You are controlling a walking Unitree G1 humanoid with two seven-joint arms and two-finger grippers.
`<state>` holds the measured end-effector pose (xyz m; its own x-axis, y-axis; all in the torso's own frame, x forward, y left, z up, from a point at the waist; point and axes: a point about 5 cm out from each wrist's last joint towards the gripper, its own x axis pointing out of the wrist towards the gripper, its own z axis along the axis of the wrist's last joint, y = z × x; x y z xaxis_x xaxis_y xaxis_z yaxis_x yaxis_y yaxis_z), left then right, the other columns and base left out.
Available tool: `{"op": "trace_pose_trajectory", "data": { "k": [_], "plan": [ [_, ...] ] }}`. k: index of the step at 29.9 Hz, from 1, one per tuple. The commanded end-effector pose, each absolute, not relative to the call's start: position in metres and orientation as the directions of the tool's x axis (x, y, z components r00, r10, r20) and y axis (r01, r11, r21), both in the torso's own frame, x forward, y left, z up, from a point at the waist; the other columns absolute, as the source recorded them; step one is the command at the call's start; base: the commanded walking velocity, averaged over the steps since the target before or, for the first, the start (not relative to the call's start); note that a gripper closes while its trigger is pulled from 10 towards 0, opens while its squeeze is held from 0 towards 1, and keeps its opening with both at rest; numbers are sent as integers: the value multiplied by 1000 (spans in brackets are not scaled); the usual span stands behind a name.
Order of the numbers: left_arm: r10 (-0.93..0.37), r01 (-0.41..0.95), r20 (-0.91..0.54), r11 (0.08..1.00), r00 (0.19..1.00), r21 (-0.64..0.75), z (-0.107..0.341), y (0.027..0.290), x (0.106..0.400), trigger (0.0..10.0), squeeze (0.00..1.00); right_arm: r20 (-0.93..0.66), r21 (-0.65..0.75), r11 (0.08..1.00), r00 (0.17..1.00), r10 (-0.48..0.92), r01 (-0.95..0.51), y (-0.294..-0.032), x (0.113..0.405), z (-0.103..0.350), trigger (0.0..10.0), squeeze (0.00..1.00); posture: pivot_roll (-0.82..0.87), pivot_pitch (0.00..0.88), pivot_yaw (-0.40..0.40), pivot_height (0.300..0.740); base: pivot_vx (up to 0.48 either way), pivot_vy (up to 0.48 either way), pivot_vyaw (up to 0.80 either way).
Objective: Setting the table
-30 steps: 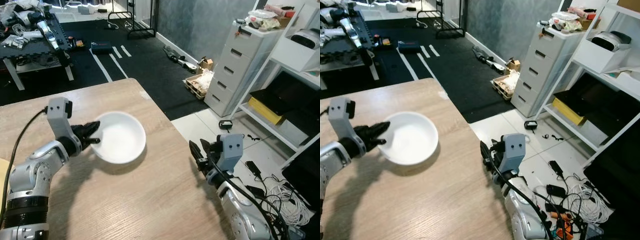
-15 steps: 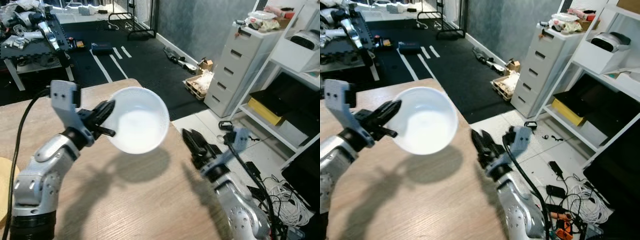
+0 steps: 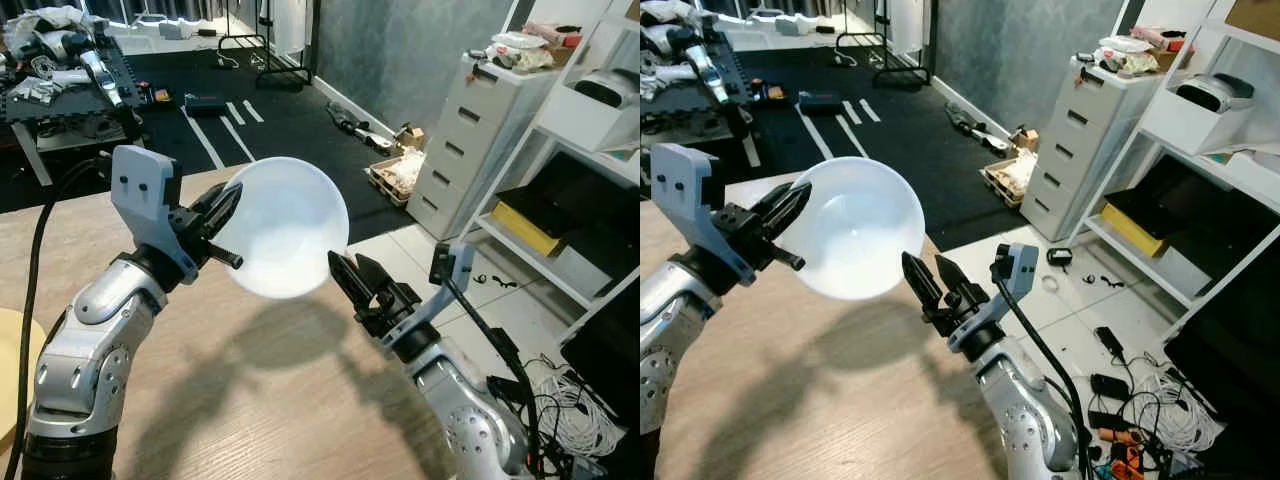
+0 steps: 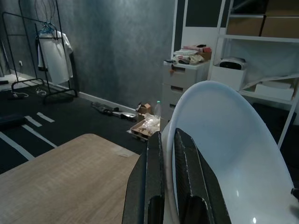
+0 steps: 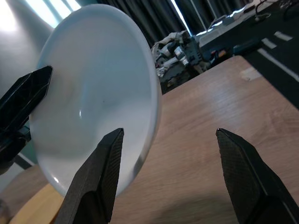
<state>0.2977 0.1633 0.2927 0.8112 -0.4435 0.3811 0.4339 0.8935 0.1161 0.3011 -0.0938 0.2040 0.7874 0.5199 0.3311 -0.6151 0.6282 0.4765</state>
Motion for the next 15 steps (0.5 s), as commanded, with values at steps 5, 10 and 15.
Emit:
{"op": "trace_pose_trajectory", "data": {
  "k": [5,10,15],
  "plan": [
    [-509,515,379,852,773,94,288,149,293,10000,0,323,515,590,778,539,-622,-89,300,200,10000,0,141,79,-5,740,0,0,0],
    [-560,578,359,814,747,67,281,135,293,10000,0,376,572,490,741,556,-658,-81,298,205,9294,0,144,80,-2,740,0,0,0],
    [-579,603,362,796,731,55,282,133,292,10000,0,378,565,485,732,567,-668,-79,297,205,0,0,146,81,0,740,0,0,0]
  ]
}}
